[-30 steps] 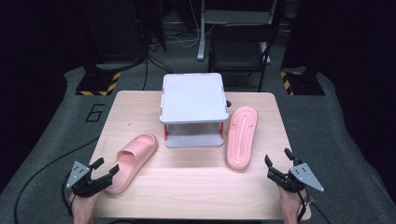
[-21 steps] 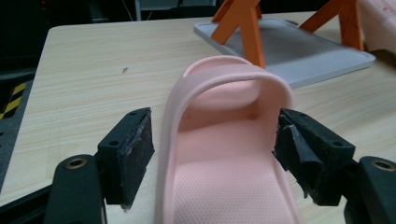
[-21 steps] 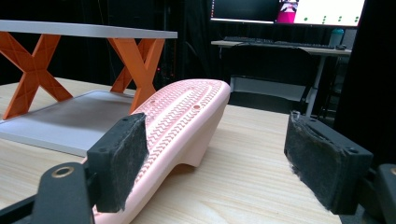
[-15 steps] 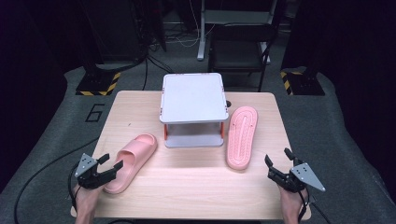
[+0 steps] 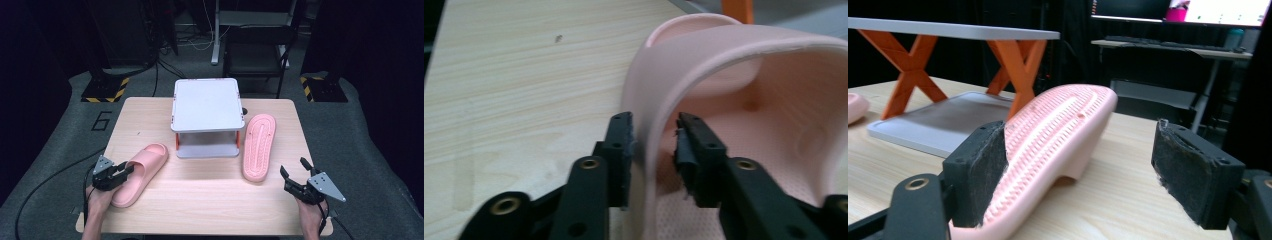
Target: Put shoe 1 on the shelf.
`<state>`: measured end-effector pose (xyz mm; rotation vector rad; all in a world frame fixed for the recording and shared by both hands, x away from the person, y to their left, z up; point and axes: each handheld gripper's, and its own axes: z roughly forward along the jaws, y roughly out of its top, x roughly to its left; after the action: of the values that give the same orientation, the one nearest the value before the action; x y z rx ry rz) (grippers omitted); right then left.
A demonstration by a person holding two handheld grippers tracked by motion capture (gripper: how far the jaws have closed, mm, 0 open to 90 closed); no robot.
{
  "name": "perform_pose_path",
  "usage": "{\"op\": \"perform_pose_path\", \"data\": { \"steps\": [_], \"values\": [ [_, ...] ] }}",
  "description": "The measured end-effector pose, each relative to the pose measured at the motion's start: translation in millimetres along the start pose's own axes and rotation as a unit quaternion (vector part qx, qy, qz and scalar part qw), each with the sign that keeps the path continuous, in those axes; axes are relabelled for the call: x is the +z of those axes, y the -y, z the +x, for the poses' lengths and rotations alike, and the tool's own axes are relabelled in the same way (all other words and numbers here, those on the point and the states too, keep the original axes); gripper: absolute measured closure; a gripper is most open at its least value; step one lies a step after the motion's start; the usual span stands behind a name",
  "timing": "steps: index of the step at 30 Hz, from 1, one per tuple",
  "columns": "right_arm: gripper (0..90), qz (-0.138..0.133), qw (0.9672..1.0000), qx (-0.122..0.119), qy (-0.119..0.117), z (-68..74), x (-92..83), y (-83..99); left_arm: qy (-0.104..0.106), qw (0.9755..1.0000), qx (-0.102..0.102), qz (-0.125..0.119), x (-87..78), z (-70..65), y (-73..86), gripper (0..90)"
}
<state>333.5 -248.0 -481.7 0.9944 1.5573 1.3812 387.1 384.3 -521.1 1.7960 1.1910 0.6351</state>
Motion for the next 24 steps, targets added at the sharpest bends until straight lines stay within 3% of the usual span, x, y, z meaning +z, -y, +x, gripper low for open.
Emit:
{"op": "perform_pose_path", "data": {
  "steps": [1, 3, 4, 5, 6, 7, 8, 10, 11, 12, 14, 15, 16, 17, 19, 20, 21, 23, 24],
  "values": [
    [21.5, 0.000, 0.9999, 0.001, -0.013, 2.4, 3.2, -7.9, -0.005, 1.0000, -0.001, -0.004, -0.5, 0.0, -0.5, 77.0],
    [21.7, 0.001, 0.9998, 0.004, -0.020, 3.5, 6.1, -13.3, -0.007, 0.9999, -0.010, -0.010, -2.9, -0.3, -2.2, 78.1],
    [22.0, 0.001, 0.9994, 0.006, -0.035, 6.2, 14.4, -26.4, -0.022, 0.9997, 0.007, -0.006, -5.3, -7.1, -4.8, 79.1],
    [22.0, 0.001, 0.9994, 0.006, -0.035, 6.2, 14.4, -26.4, -0.022, 0.9997, 0.007, -0.006, -5.3, -7.1, -4.8, 79.4],
    [22.0, 0.004, 0.9984, 0.019, -0.054, 10.1, 26.4, -41.2, -0.020, 0.9996, 0.020, -0.003, -7.5, -16.5, -7.5, 79.9],
    [22.0, 0.004, 0.9984, 0.019, -0.054, 10.1, 26.4, -41.2, -0.020, 0.9996, 0.020, -0.003, -7.5, -16.5, -7.5, 80.7],
    [22.0, 0.003, 0.9972, 0.029, -0.069, 16.1, 41.0, -55.4, -0.017, 0.9996, 0.022, -0.006, -8.0, -21.4, -8.9, 81.2],
    [22.2, 0.003, 0.9952, 0.038, -0.090, 24.6, 57.6, -68.2, 0.001, 0.9998, 0.012, -0.016, -9.0, -35.7, -14.0, 81.4],
    [22.2, 0.003, 0.9952, 0.038, -0.090, 24.6, 57.6, -68.2, 0.001, 0.9998, 0.012, -0.016, -9.0, -35.7, -14.0, 81.3],
    [23.3, -0.001, 0.9935, 0.042, -0.106, 34.7, 74.5, -80.3, 0.008, 0.9997, 0.009, -0.022, -7.6, -45.7, -18.2, 81.3],
    [23.6, -0.001, 0.9923, 0.043, -0.116, 38.8, 83.1, -85.7, 0.013, 0.9996, 0.010, -0.023, -6.5, -50.5, -20.8, 81.3],
    [23.8, 0.011, 0.9909, 0.044, -0.127, 46.7, 104.0, -96.2, 0.023, 0.9993, 0.011, -0.026, -3.0, -61.2, -26.8, 81.2],
    [23.8, 0.011, 0.9909, 0.044, -0.127, 46.7, 104.0, -96.2, 0.023, 0.9993, 0.011, -0.026, -3.0, -61.2, -26.8, 81.2],
    [23.4, 0.023, 0.9898, 0.043, -0.134, 49.8, 122.3, -101.1, 0.028, 0.9991, 0.013, -0.029, 1.0, -69.4, -31.6, 81.1],
    [23.8, 0.032, 0.9878, 0.058, -0.141, 53.3, 141.2, -105.2, 0.031, 0.9989, 0.011, -0.034, 7.3, -78.8, -36.5, 80.9],
    [23.8, 0.032, 0.9878, 0.058, -0.141, 53.3, 141.2, -105.2, 0.031, 0.9989, 0.011, -0.034, 7.3, -78.8, -36.5, 80.9],
    [23.7, 0.046, 0.9853, 0.064, -0.152, 56.3, 157.4, -108.5, 0.035, 0.9988, 0.012, -0.033, 14.8, -87.0, -41.4, 80.8],
    [23.6, 0.052, 0.9844, 0.063, -0.156, 58.5, 164.7, -109.4, 0.034, 0.9988, 0.011, -0.032, 20.2, -91.8, -44.3, 80.8],
    [23.6, 0.068, 0.9842, 0.046, -0.157, 63.3, 177.6, -110.9, 0.030, 0.9990, 0.007, -0.033, 28.0, -98.9, -48.2, 80.8]
  ]
}}
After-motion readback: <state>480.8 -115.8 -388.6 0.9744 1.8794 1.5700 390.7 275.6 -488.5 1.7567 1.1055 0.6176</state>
